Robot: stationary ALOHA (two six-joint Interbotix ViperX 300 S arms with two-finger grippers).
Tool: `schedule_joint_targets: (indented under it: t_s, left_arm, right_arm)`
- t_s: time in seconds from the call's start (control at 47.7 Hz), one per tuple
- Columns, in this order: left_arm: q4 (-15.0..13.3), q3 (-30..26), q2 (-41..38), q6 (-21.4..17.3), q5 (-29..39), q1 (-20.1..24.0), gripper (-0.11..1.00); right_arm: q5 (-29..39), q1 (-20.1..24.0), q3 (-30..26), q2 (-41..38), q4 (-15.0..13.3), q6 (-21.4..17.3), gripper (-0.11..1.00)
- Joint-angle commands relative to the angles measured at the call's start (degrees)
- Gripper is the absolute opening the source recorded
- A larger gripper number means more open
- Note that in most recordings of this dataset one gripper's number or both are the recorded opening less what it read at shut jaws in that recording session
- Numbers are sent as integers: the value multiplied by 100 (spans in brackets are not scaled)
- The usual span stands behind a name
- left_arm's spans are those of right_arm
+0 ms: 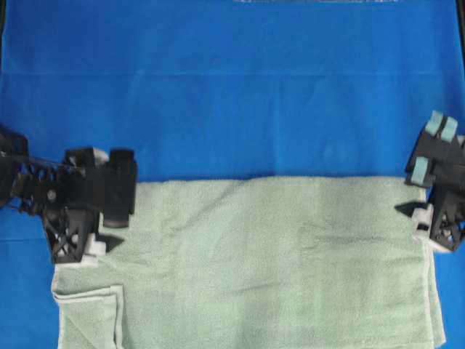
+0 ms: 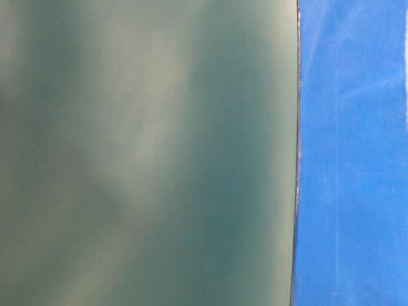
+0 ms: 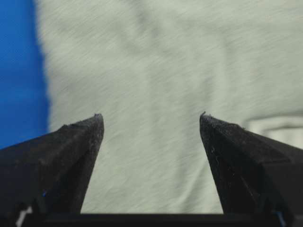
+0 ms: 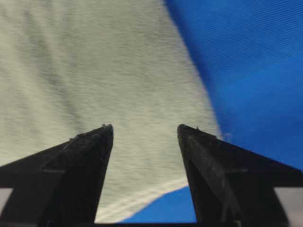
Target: Fold a bath towel.
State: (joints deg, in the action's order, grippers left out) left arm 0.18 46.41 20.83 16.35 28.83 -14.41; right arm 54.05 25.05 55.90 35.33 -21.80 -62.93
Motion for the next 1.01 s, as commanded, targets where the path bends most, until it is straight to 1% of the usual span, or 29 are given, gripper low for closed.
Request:
schedule_joint_targets:
  t_s: [0.0, 0.084, 0.189, 0.314, 0.377, 0.482, 0.629, 0.754, 0.817, 0.859, 0.943, 0.985]
  left_arm:
    - [9, 79, 44, -26, -53, 105, 78]
    - [26, 237, -53, -35, -132, 211, 78]
    - [123, 501, -255, -62, -413, 501, 78]
    - [149, 861, -563, -97, -1055, 896, 78]
    - [149, 1020, -738, -97, -1362, 1011, 78]
    - [149, 1318, -1063, -97, -1784, 1187, 78]
    - [105, 1485, -1389, -53, -1995, 1213, 77]
    - [88, 1459, -1406, 0, -1942, 1195, 72]
    - [88, 1450, -1424, 9, -1890, 1195, 64]
    - [88, 1450, -1415, 18, -1819, 1195, 56]
    - [70, 1441, -1415, 26, -1670, 1195, 36]
    - [53, 1441, -1415, 26, -1573, 1195, 27]
  right_arm:
    - [-255, -246, 114, -79, -44, 62, 60]
    - [-721, -510, 325, -229, -53, 141, 60]
    - [-1283, -861, 606, -466, -62, 264, 60]
    - [-1881, -1283, 888, -835, -62, 439, 60]
    - [-2206, -1468, 1011, -1055, -62, 519, 60]
    - [-2540, -1696, 1160, -1345, -88, 580, 60]
    - [-2865, -1802, 1283, -1608, -88, 571, 60]
    - [-2979, -1802, 1283, -1626, -53, 545, 58]
    - [-2979, -1802, 1292, -1617, -53, 545, 53]
    - [-2979, -1811, 1292, -1617, -44, 554, 43]
    - [-2988, -1802, 1283, -1617, -18, 554, 20]
    - [-2988, -1802, 1283, -1617, -18, 563, 11]
